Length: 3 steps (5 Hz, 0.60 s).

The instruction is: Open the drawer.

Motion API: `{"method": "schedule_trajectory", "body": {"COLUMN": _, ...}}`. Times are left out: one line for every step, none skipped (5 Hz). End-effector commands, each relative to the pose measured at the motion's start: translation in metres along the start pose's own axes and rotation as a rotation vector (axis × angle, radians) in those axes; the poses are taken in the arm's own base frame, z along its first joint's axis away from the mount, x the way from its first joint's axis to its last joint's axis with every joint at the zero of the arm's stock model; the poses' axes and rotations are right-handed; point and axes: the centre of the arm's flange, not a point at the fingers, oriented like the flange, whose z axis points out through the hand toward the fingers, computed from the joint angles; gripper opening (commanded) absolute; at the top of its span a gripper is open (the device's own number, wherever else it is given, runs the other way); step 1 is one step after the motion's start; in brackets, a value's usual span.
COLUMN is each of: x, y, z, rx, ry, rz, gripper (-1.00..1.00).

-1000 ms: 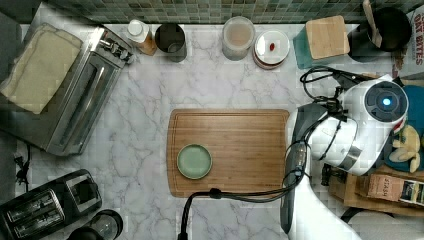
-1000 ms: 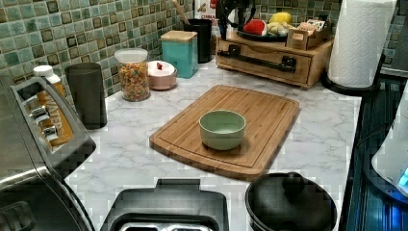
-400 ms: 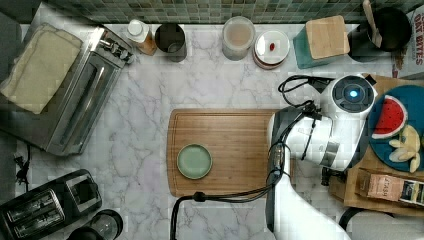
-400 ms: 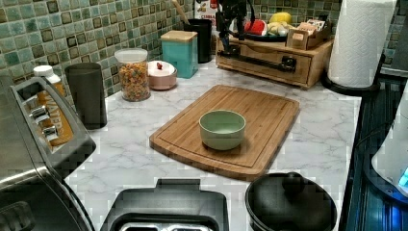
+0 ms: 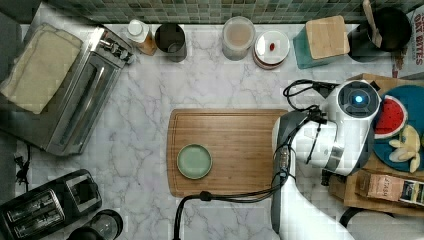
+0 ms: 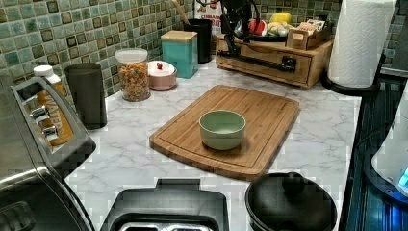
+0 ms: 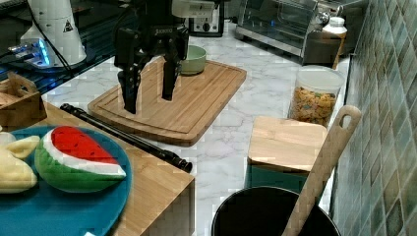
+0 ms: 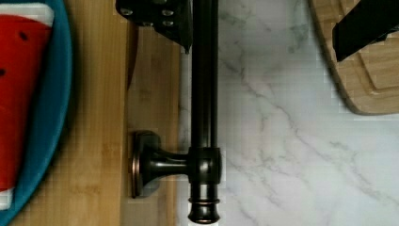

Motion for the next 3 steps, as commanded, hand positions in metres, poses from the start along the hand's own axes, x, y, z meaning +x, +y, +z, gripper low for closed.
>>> {"method": "schedule_trajectory", "body": {"x": -0.03, "y": 0.025, "z": 0.036, "rx": 0.073, "ry": -0.01, "rz": 0.157, "gripper": 1.0}}
{"method": "schedule_trajectory", "body": {"x": -0.035, "y": 0.017, "z": 0.054, "rx": 0.097, "ry": 0.032, "rz": 0.184, "gripper": 1.0}}
{"method": "schedule_trajectory", "body": {"x": -0.034, "y": 0.014, "z": 0.067, "rx": 0.12, "ry": 0.055, "rz": 0.187, "gripper": 1.0}}
